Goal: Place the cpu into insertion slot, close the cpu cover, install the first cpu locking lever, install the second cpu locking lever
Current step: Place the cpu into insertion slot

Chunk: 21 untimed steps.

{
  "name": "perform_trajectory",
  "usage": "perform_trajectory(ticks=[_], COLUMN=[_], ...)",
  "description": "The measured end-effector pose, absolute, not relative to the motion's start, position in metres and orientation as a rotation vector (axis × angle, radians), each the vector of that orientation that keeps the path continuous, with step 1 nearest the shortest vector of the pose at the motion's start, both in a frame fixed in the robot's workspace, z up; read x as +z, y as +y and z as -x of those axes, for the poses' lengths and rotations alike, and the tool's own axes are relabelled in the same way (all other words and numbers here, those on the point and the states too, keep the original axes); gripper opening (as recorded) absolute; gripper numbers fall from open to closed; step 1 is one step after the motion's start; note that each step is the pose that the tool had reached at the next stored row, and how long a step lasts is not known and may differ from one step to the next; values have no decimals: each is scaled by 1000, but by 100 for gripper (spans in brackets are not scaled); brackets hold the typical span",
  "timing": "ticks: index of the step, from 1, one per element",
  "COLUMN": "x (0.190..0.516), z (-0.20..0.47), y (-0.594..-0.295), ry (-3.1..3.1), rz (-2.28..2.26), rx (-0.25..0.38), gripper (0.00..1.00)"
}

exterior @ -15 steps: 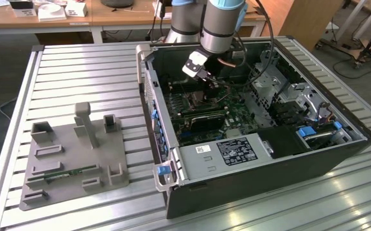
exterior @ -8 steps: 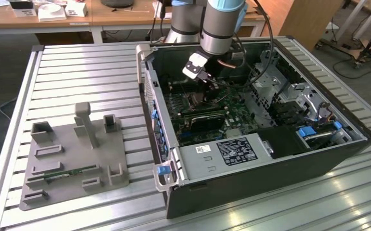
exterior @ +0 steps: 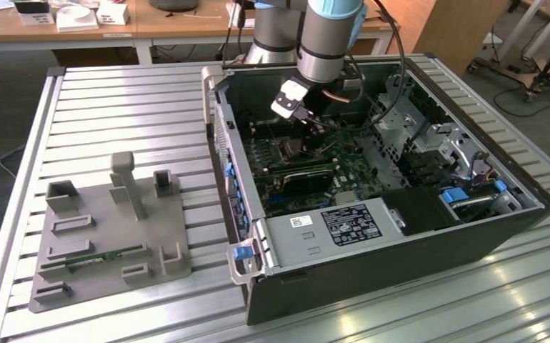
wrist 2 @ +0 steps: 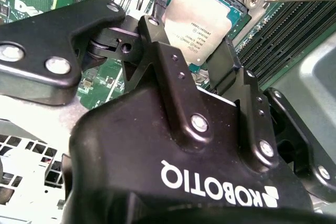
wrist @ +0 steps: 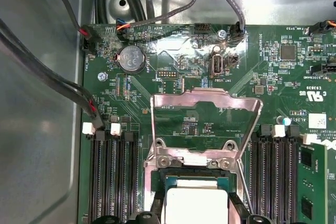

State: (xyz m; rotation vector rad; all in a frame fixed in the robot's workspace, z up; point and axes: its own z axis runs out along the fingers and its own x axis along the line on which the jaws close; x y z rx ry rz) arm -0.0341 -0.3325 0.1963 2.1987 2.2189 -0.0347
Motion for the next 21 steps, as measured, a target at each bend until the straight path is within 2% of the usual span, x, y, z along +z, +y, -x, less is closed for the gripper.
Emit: perform_trajectory(ticks=[21], x=[193], z=[35], y=[-331], ry=[2214], rz=[-2204], rx=[-36], gripper=[55])
